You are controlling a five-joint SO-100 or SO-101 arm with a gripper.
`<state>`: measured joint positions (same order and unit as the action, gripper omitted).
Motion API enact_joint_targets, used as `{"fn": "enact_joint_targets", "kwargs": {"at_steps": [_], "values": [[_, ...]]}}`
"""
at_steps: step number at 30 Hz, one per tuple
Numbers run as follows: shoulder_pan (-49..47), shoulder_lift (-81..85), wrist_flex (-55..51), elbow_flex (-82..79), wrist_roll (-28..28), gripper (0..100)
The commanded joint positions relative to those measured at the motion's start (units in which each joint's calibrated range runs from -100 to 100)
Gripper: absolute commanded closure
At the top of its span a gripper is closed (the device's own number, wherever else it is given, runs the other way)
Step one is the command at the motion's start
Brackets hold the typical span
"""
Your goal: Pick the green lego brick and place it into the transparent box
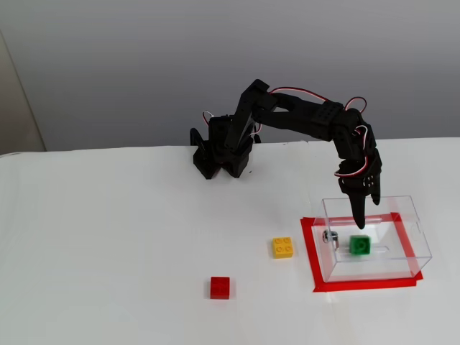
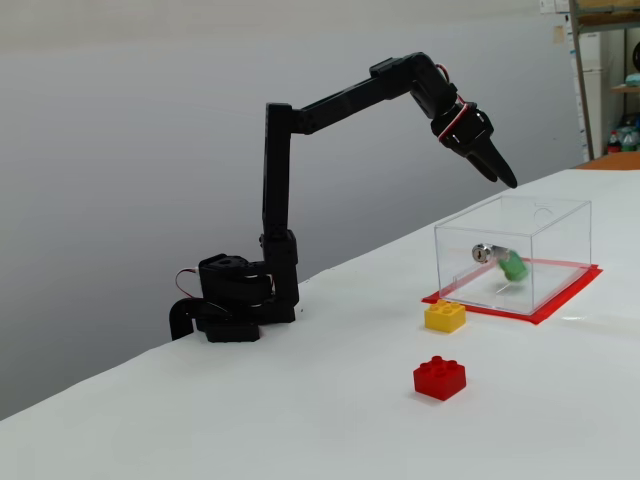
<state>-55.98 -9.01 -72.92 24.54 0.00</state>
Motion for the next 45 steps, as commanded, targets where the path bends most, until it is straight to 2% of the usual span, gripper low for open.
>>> {"fn": "enact_joint_targets", "kwargs": {"at_steps": [1,14,22,24,27,31,37,45], "values": [[0.05,1.41,-0.1,2.41,-0.05,69],[0.79,2.01,-0.97,2.59,0.37,69],[4.49,9.13,-0.36,-0.94,0.37,70],[6.11,12.1,-0.36,-3.65,0.37,74],[8.55,17.62,-0.27,-9.08,0.37,86],[12.77,26.27,-0.27,-16.49,0.37,99],[21.34,41.21,-0.27,-28.33,0.37,99],[37.54,61.32,-0.27,-43.34,0.1,99]]}}
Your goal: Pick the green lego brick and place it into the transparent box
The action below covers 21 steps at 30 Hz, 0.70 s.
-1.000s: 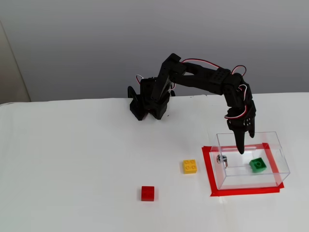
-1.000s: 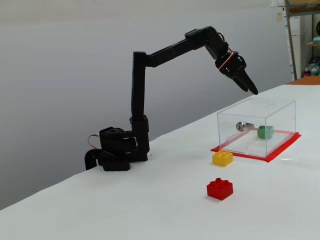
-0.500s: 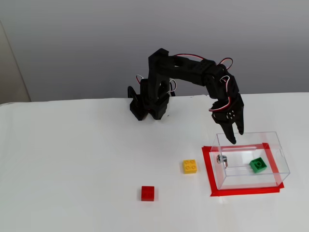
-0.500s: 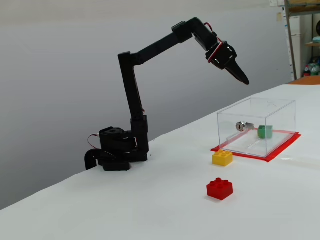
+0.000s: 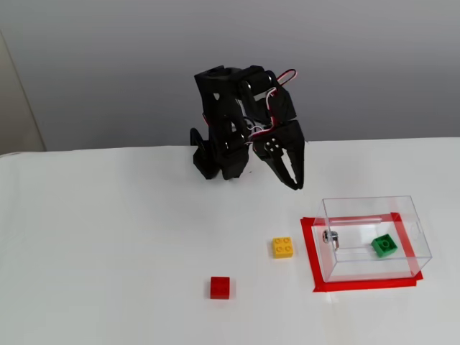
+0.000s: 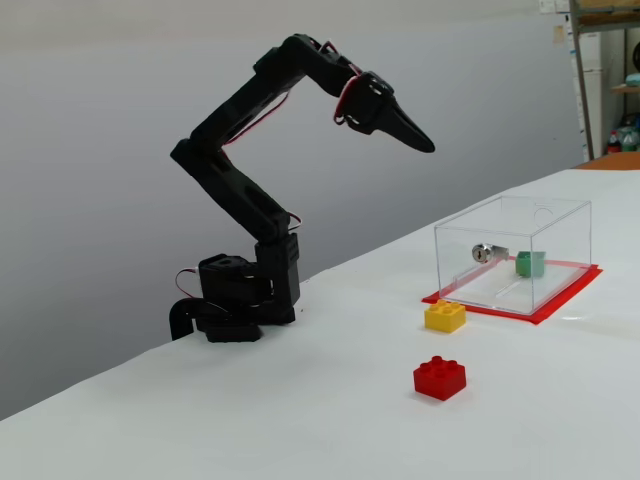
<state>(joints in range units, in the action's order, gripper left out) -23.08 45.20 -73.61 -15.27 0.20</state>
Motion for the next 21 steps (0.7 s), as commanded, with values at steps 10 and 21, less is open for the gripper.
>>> {"fn": "enact_joint_targets", "kwargs": {"at_steps": [10,21], "values": [[19.86,23.06,-0.02,-15.11,-0.04,99],[33.47,32.57,0.33,-18.73,-0.25,99]]}}
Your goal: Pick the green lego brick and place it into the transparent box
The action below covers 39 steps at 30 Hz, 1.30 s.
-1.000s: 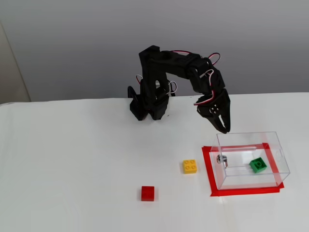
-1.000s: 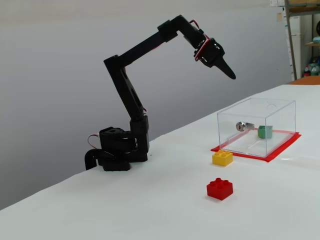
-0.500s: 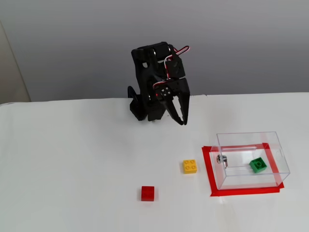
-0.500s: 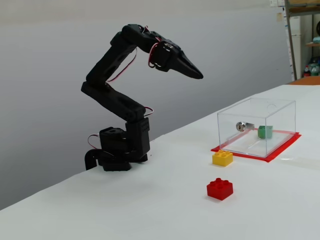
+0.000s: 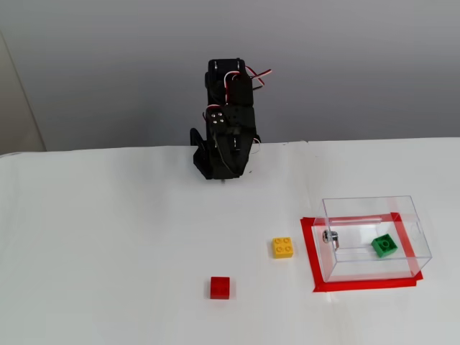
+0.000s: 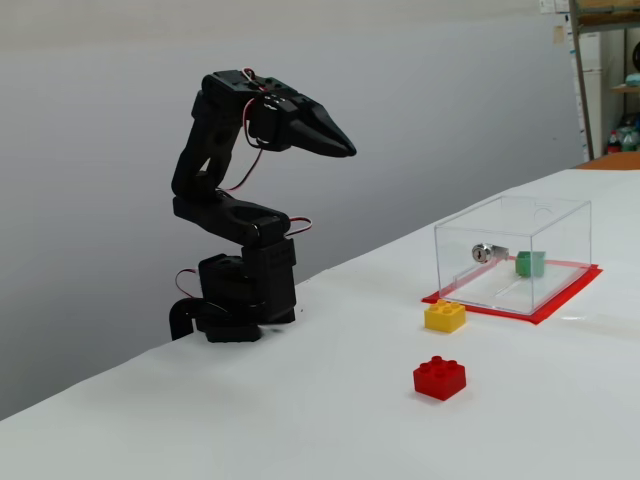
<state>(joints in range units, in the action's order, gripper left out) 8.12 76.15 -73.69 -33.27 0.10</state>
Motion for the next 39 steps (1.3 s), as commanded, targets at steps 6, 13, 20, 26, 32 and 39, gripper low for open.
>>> {"fn": "enact_joint_targets", "kwargs": {"at_steps": [6,13,20,26,32,39], "values": [[4.34,7.98,0.67,-7.41,0.22,99],[3.67,18.93,0.67,-16.91,0.22,99],[2.12,23.59,5.29,-27.21,-0.05,99],[2.93,23.59,19.82,-40.05,0.32,99],[3.53,23.59,29.05,-54.07,0.32,99],[3.75,23.59,30.96,-61.75,0.27,99]]}}
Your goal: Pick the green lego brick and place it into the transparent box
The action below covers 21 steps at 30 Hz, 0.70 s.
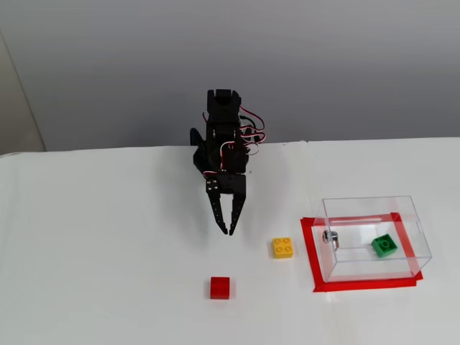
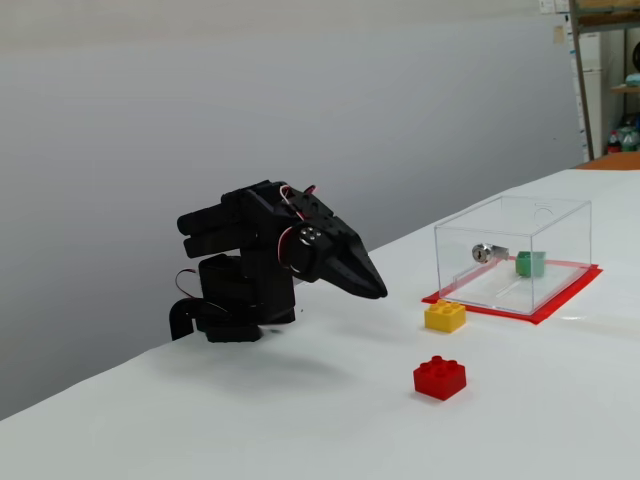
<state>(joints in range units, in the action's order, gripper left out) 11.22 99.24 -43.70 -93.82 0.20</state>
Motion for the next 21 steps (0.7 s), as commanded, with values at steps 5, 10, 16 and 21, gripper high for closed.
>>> {"fn": "enact_joint_targets", "kwargs": {"at_steps": [5,10,16,21], "values": [[0.72,0.51,0.97,-4.1,0.17,99],[0.72,0.51,0.01,-4.37,0.17,99],[0.72,0.51,-9.56,-4.28,0.22,99],[0.65,0.51,-18.79,-1.84,0.01,99]]}}
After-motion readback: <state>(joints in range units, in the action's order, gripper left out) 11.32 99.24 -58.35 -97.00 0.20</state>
